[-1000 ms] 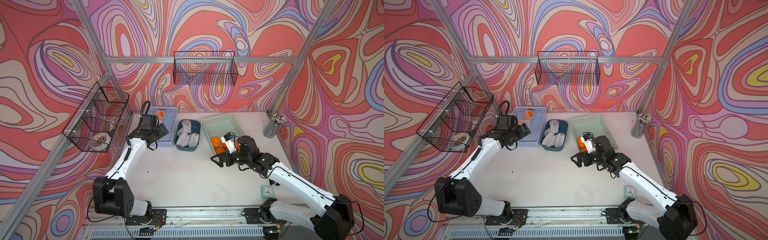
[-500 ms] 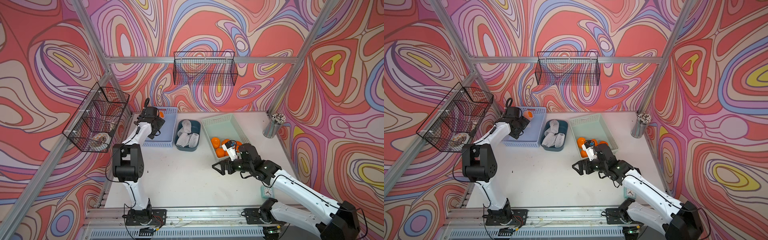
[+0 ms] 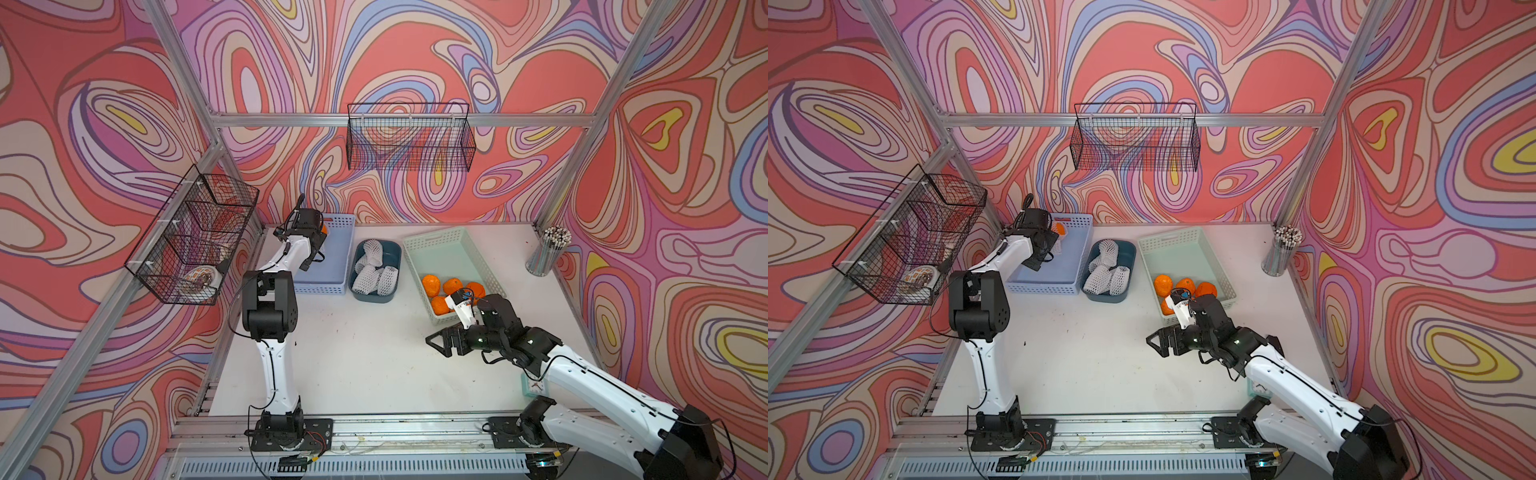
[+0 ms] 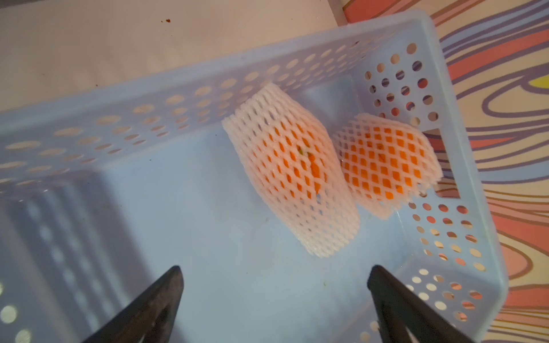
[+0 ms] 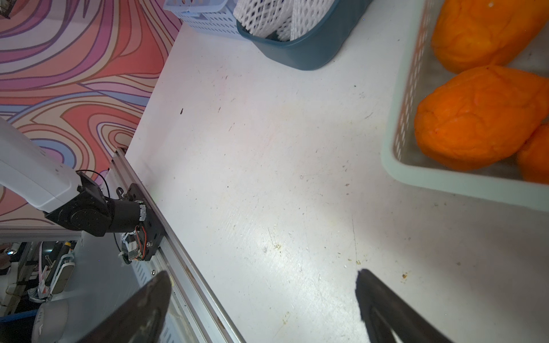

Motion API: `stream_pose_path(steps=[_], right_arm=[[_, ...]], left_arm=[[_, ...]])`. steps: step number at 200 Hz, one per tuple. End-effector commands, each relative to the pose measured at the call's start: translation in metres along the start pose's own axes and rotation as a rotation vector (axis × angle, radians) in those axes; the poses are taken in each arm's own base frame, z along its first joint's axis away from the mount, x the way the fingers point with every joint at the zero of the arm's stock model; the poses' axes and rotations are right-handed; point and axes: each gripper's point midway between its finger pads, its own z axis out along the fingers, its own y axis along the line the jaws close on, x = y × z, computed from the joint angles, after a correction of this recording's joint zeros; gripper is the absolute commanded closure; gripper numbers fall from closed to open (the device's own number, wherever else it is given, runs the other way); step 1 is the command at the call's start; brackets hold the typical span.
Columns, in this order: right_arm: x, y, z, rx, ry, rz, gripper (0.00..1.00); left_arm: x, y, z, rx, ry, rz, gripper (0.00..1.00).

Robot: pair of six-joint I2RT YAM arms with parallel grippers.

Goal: Remove foam nets from oranges
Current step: Pick up the orange from the basket.

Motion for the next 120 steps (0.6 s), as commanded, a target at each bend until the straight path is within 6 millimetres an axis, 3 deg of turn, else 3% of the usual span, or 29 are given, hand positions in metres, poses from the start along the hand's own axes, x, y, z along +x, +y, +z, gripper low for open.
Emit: stream_pose_path(steps=[1, 71, 120], right_arm=[[0.006, -0.002, 0.004, -0.004, 0.000, -0.010, 0.02], [0.021, -0.009, 0.008, -0.006, 0.010, 0.007, 0.02], [0.028, -0.014, 0.012, -0.005, 0.012, 0.028, 0.02]], left_arm=[[-0.011, 0.001, 0.009, -0.027, -0.070, -0.008, 0.00], [-0.021, -0.011, 0.028, -0.018, -0.131, -0.007, 0.00], [-0.021, -0.008, 0.043, -0.063, -0.133, -0.024, 0.00]])
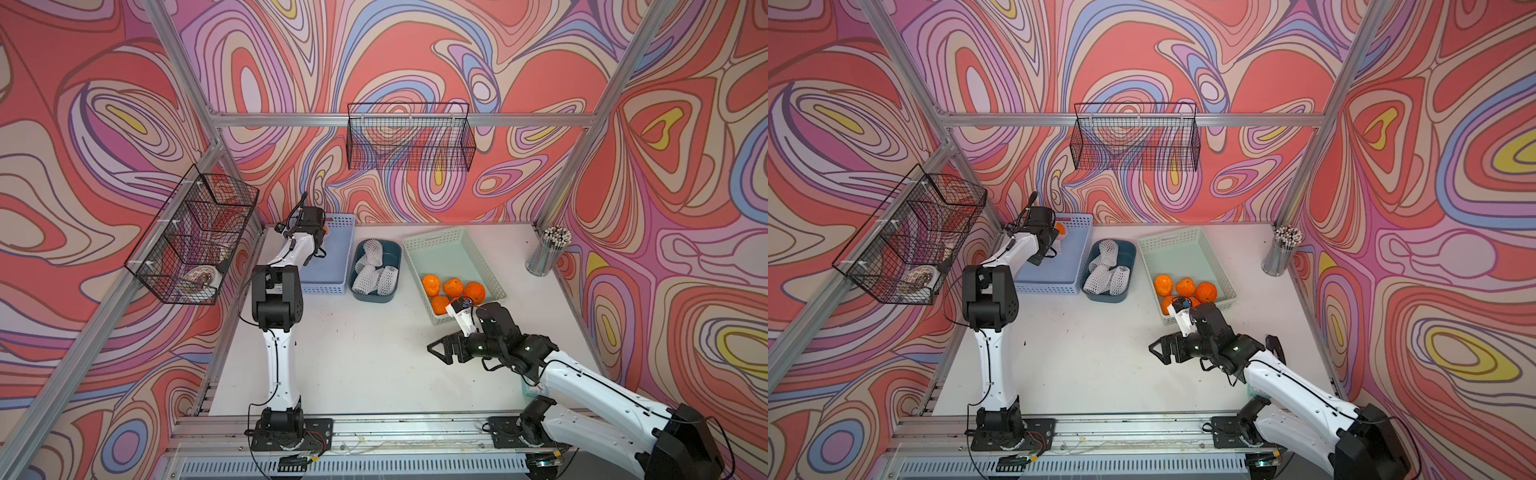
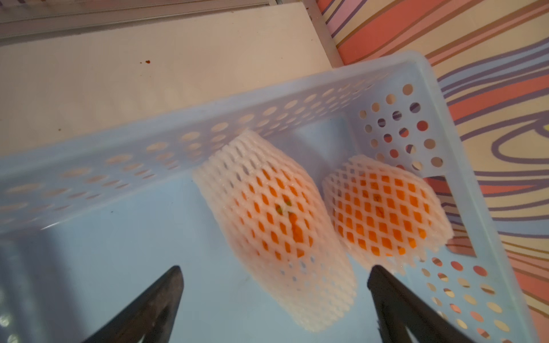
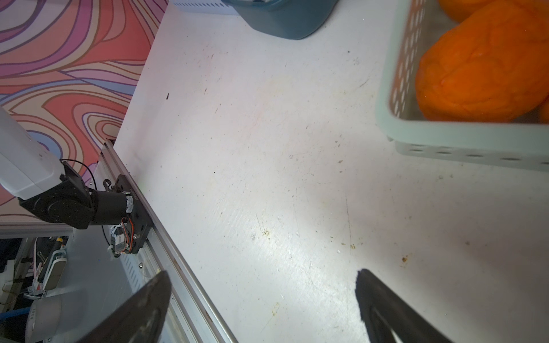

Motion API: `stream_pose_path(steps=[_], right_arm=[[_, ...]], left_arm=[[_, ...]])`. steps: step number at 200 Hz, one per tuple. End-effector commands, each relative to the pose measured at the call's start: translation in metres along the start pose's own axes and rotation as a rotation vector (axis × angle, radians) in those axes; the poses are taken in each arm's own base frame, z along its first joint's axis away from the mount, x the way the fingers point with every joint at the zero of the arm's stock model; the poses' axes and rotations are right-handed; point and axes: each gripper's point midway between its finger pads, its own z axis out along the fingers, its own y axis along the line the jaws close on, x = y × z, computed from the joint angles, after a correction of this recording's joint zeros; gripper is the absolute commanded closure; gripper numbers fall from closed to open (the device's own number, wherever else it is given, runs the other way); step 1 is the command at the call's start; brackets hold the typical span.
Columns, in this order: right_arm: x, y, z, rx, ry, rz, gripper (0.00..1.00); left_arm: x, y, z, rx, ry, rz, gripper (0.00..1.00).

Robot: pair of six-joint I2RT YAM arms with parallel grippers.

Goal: Remove foam nets from oranges
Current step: Pick up the orange from the basket.

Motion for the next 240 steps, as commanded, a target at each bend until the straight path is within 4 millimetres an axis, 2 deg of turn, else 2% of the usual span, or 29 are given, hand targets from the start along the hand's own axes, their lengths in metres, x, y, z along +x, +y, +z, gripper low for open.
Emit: stream_pose_path(steps=[1, 23, 73, 138, 240], right_arm=[[0.001, 0.002, 0.002, -0.016, -0.015, 0.004, 0.02], [0.003, 0.000, 0.004, -0.018, -0.014, 0.009, 0.02], [0.008, -0.006, 0.012, -0.006, 0.002, 0.024, 0.02], [0.007, -0.003, 0.008, -0.027, -0.028, 0.055, 0.02], [0.016, -0.011, 0.013, -0.010, -0.013, 0.081, 0.02]], left_arm=[[-0.004, 0.011, 0.010, -0.053, -0.028, -0.015, 0.00], [-0.007, 0.009, 0.012, -0.050, -0.042, -0.019, 0.00], [-0.006, 0.024, 0.023, -0.104, -0.028, -0.056, 0.00], [-0.002, 0.031, 0.035, -0.156, 0.007, -0.075, 0.00], [-0.003, 0.015, 0.039, -0.107, 0.031, -0.039, 0.10]])
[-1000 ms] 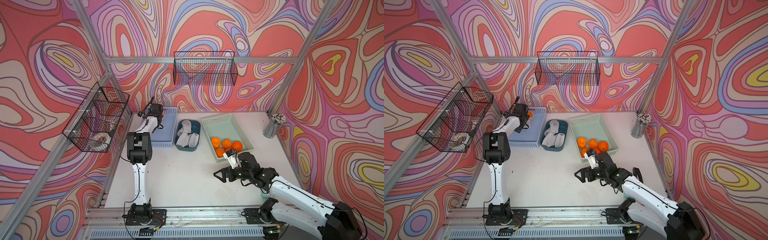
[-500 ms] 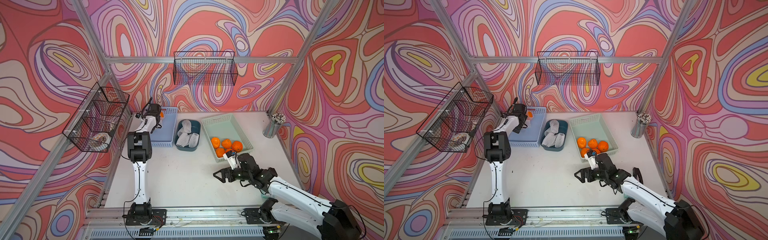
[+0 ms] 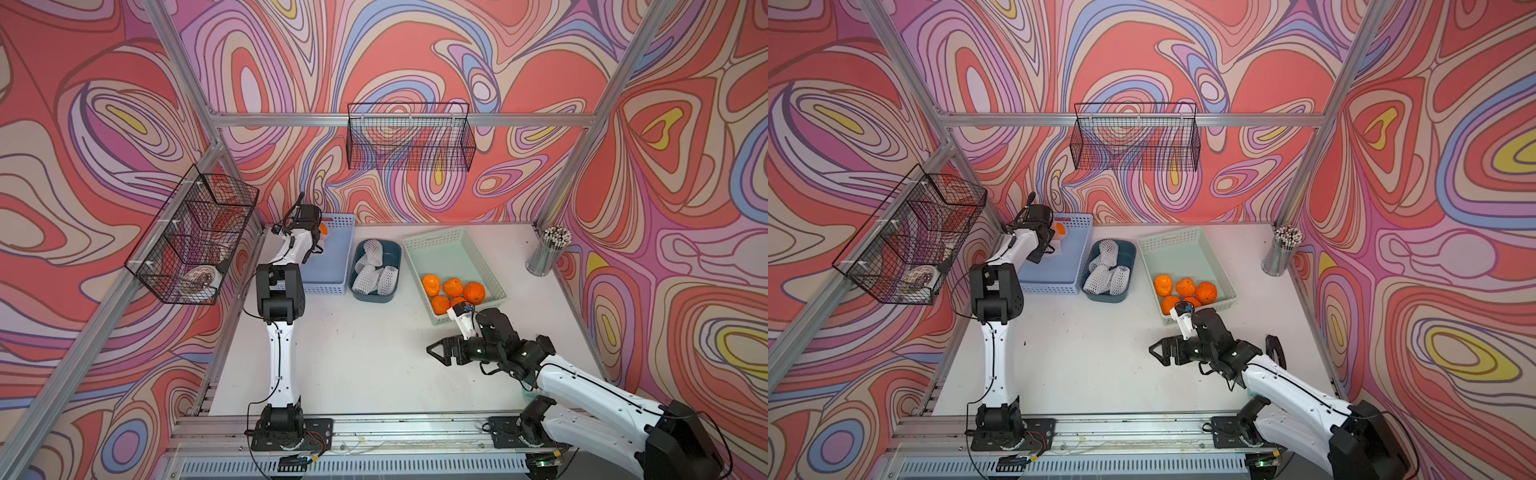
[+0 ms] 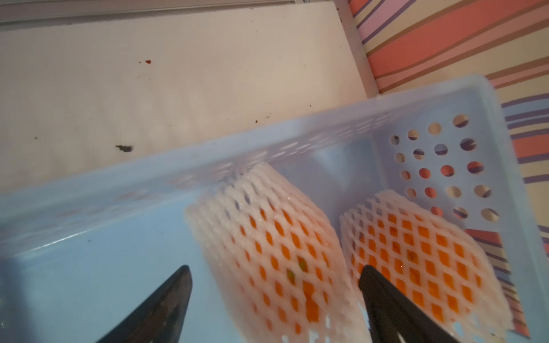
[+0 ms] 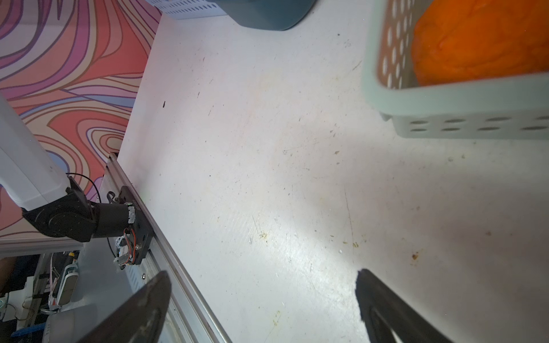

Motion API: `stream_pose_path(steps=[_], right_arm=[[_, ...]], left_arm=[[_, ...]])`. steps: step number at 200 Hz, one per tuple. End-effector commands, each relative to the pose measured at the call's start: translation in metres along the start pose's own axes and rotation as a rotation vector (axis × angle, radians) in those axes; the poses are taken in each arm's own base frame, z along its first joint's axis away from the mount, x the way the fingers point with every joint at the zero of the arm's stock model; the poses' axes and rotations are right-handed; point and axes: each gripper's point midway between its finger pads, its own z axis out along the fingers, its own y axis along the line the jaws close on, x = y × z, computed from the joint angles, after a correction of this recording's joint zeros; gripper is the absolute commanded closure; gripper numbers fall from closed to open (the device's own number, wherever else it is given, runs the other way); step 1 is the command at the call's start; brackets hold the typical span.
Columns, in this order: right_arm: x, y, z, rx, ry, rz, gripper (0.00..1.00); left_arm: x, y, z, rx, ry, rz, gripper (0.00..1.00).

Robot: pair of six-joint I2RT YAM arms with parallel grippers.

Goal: Remove foam nets from oranges
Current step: Pick up the orange from the basket.

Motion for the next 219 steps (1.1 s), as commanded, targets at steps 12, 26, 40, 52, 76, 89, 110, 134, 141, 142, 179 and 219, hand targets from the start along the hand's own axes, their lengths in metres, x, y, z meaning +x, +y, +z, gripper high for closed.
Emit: stream_pose_path(steps=[12, 26, 40, 52, 76, 89, 110, 134, 141, 142, 179, 219], right_arm=[[0.007, -0.004, 0.003, 0.003, 0.010, 0.009, 0.02], [0.009, -0.005, 0.005, 0.004, 0.014, 0.011, 0.02], [0.010, -0.008, 0.007, 0.010, 0.018, 0.013, 0.02], [0.011, -0.008, 0.008, 0.010, 0.023, 0.014, 0.02], [0.011, -0.008, 0.009, 0.010, 0.027, 0.015, 0.02], [0.013, -0.009, 0.009, 0.013, 0.030, 0.018, 0.02], [0.013, -0.010, 0.008, 0.017, 0.028, 0.017, 0.02], [0.012, -0.011, 0.008, 0.023, 0.026, 0.018, 0.02], [0.012, -0.011, 0.008, 0.024, 0.025, 0.017, 0.02], [0.012, -0.011, 0.008, 0.025, 0.026, 0.018, 0.02], [0.012, -0.012, 0.005, 0.035, 0.019, 0.013, 0.02], [0.013, -0.014, 0.003, 0.049, 0.017, 0.012, 0.02]], left_arm=[[0.001, 0.006, 0.010, -0.022, 0.002, 0.013, 0.09], [0.000, 0.004, 0.010, -0.015, 0.002, 0.008, 0.09], [0.002, 0.005, 0.012, -0.016, 0.006, 0.006, 0.08], [0.003, 0.006, 0.014, -0.024, 0.006, -0.001, 0.08], [0.006, 0.007, 0.019, -0.024, 0.011, 0.000, 0.07], [0.007, 0.003, 0.021, -0.005, 0.018, 0.002, 0.09], [0.010, -0.001, 0.024, 0.030, 0.044, -0.007, 0.15], [0.009, -0.002, 0.023, 0.060, 0.052, -0.013, 0.20], [0.007, -0.001, 0.022, 0.067, 0.050, -0.016, 0.21], [0.007, -0.001, 0.021, 0.069, 0.050, -0.017, 0.21], [0.000, -0.003, 0.014, 0.139, 0.051, 0.001, 0.25], [-0.002, -0.006, 0.006, 0.193, 0.071, 0.037, 0.28]])
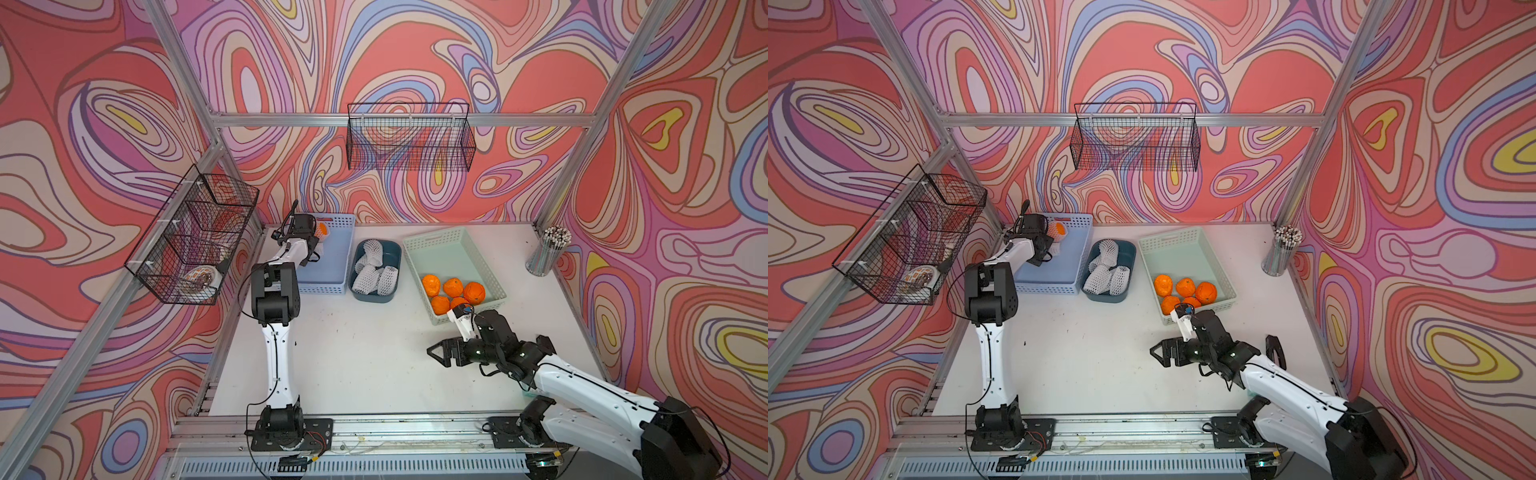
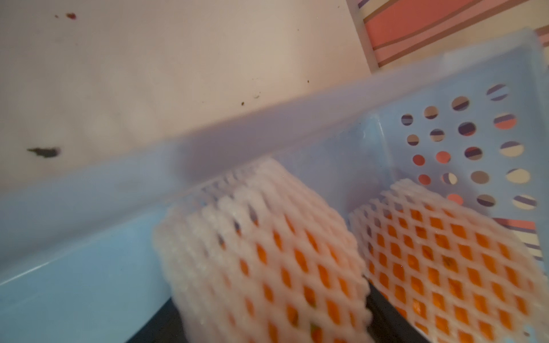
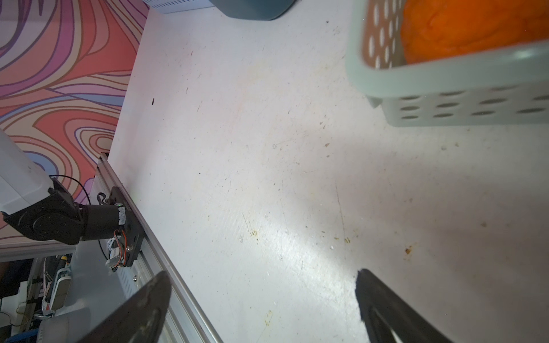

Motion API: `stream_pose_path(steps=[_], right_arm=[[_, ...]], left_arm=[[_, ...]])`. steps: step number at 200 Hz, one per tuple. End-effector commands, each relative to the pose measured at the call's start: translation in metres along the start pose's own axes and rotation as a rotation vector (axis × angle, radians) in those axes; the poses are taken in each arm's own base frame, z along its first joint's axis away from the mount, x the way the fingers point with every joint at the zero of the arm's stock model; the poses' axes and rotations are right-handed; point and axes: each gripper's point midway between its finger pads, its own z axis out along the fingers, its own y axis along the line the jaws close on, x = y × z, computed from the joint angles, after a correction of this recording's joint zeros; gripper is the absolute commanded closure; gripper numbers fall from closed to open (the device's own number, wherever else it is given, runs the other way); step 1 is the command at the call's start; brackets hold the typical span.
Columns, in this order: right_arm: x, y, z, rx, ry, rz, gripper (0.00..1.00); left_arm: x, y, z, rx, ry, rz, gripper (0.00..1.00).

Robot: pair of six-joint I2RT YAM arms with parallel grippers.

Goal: Remove foam nets from oranges
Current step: Pick up the orange from the basket.

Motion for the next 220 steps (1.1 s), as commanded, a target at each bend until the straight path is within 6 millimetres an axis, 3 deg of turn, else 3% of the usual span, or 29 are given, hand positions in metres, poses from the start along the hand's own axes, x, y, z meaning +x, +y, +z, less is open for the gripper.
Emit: stream_pose_path(steps=[1, 79, 141, 220], right_arm=[[0.006, -0.005, -0.001, 0.024, 0.006, -0.003, 0.02], [0.006, -0.005, -0.009, 0.036, -0.011, 0.002, 0.02], [0.005, -0.008, -0.012, 0.055, -0.025, 0.002, 0.02], [-0.005, -0.003, -0.013, 0.045, -0.052, 0.020, 0.02]], left_arm=[[-0.012, -0.014, -0.016, 0.069, -0.003, 0.023, 0.28], [-0.011, -0.016, -0.035, 0.137, 0.000, 0.093, 0.36], [-0.011, -0.015, -0.052, 0.170, 0.003, 0.128, 0.37], [-0.006, -0.029, -0.114, 0.226, -0.012, 0.304, 0.40]])
